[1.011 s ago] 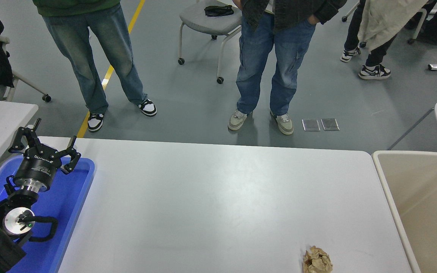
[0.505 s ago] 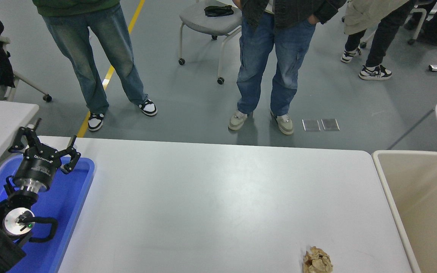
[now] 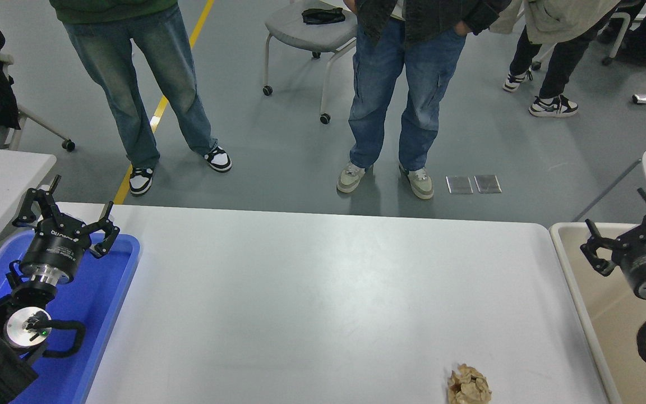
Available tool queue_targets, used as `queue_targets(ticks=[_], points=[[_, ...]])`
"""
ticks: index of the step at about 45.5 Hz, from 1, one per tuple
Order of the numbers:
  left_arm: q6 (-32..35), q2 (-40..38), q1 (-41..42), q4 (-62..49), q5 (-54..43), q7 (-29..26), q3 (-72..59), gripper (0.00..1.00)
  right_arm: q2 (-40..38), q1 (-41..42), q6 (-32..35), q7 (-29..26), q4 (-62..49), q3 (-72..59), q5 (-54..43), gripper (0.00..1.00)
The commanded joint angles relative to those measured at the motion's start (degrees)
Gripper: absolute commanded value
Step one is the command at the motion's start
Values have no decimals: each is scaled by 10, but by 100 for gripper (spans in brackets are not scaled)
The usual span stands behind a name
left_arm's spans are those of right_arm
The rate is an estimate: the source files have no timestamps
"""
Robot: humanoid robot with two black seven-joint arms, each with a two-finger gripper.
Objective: Clean the table surface
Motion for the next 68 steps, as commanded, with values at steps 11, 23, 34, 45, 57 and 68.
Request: queue_targets(ticks=[11, 23, 34, 45, 57, 68], points=[[0, 0, 0, 0, 0, 0, 0, 100, 90, 26, -37, 93, -46, 30, -121, 98], [0, 0, 0, 0, 0, 0, 0, 100, 88, 31, -35, 92, -40, 12, -120, 98], [0, 0, 0, 0, 0, 0, 0, 100, 65, 38, -35, 63, -16, -16, -117, 98], [0, 0, 0, 0, 0, 0, 0, 100, -23, 12, -36, 1, 147, -37, -128, 98], [0, 0, 0, 0, 0, 0, 0, 100, -153, 10, -36, -12, 299, -124, -290, 98], [0, 0, 0, 0, 0, 0, 0, 100, -225, 9, -34, -36, 388, -159, -449, 99]])
